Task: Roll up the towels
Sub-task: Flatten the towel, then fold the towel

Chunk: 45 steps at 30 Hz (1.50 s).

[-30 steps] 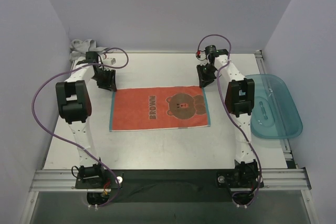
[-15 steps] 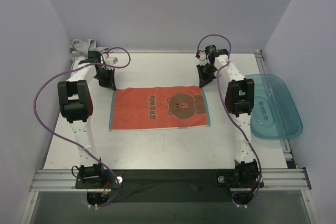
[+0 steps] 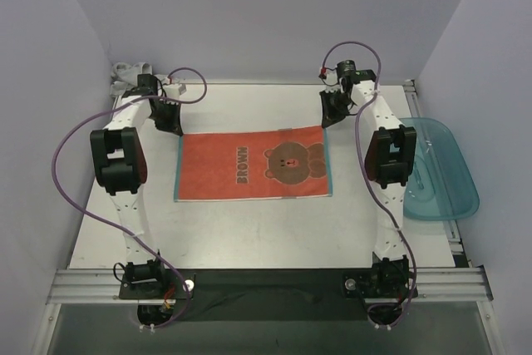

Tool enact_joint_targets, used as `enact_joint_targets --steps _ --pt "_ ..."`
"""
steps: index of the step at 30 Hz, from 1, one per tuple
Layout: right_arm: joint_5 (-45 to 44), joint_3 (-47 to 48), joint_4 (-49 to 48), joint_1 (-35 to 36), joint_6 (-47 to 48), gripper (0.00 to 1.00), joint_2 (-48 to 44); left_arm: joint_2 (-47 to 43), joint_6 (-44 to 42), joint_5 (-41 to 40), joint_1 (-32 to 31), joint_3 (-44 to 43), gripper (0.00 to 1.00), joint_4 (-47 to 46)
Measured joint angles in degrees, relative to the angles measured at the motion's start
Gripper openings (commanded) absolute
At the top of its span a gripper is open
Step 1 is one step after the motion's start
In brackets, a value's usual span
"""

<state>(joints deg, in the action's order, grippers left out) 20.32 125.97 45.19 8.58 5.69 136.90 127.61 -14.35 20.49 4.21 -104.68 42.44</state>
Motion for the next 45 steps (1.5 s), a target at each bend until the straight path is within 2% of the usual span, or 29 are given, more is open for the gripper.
enact_joint_targets --steps 7,13,26,36,45 --pt "1.25 -4.61 -0.42 -0.33 0.94 0.00 -5.64 -2.82 -2.45 1.20 0.11 1.62 0.00 0.63" --pt "2.99 -10.84 -0.72 -0.79 1.84 0.00 -9.88 -8.28 -4.50 5.27 1.42 5.68 0.00 0.70" --pt "9.16 -24.98 -1.05 -1.03 7.91 0.00 -20.48 -25.33 -17.51 11.76 2.91 23.80 0.00 0.81" --pt "11.67 -37.33 -1.11 -1.01 14.64 0.00 -26.58 -28.50 -25.05 12.90 5.14 33.14 0.00 1.53" --pt "9.40 -42.18 -2.12 1.29 15.52 0.00 -26.58 -27.10 -25.11 12.83 5.40 35.21 0.00 1.64"
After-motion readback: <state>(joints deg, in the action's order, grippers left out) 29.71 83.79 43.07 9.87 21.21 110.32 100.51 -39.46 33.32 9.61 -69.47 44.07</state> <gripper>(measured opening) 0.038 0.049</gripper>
